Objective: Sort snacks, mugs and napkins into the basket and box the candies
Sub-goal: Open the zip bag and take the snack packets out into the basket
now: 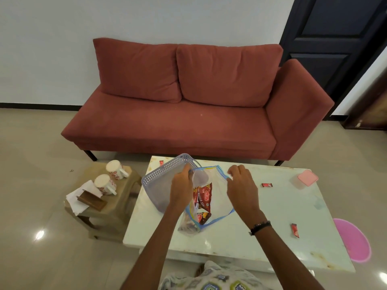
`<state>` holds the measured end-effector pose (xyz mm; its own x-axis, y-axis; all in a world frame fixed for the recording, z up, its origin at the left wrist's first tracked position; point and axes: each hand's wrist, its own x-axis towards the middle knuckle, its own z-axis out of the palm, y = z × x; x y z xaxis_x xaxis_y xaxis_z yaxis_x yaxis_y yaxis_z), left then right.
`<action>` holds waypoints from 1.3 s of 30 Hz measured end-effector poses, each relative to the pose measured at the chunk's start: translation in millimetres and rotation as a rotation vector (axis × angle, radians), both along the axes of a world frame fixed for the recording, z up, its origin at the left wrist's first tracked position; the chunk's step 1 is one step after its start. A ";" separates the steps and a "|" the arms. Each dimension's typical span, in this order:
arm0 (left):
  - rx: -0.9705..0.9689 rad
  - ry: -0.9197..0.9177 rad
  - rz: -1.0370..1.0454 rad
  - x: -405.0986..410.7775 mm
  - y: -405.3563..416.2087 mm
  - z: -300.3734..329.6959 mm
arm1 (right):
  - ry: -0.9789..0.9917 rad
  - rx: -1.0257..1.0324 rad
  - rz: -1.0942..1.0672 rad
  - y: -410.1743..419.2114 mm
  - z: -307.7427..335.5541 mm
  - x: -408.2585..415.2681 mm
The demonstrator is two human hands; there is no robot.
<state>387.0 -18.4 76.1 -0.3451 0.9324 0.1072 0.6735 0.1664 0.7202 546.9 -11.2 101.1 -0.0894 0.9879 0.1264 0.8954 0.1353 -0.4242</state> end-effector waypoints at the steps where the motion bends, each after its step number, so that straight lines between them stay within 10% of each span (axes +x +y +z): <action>1: 0.001 -0.005 0.002 -0.5 -1.3 -0.3 | 0.043 0.005 0.049 -5.0 0.1 -7.2; 6: 0.019 -0.012 0.028 2.4 -6.6 4.8 | -0.047 -0.540 0.270 -2.3 -35.0 -52.3; 11: 0.063 -0.058 0.059 -0.2 -13.6 11.3 | 0.044 -0.605 0.155 8.2 -65.3 -78.5; 25: -0.010 -0.147 0.327 -28.8 18.1 9.6 | -0.011 -0.297 0.267 48.2 -19.8 -79.4; 39: -0.041 -0.274 0.575 -93.2 107.1 -9.5 | 0.385 0.074 0.259 148.3 6.7 -87.4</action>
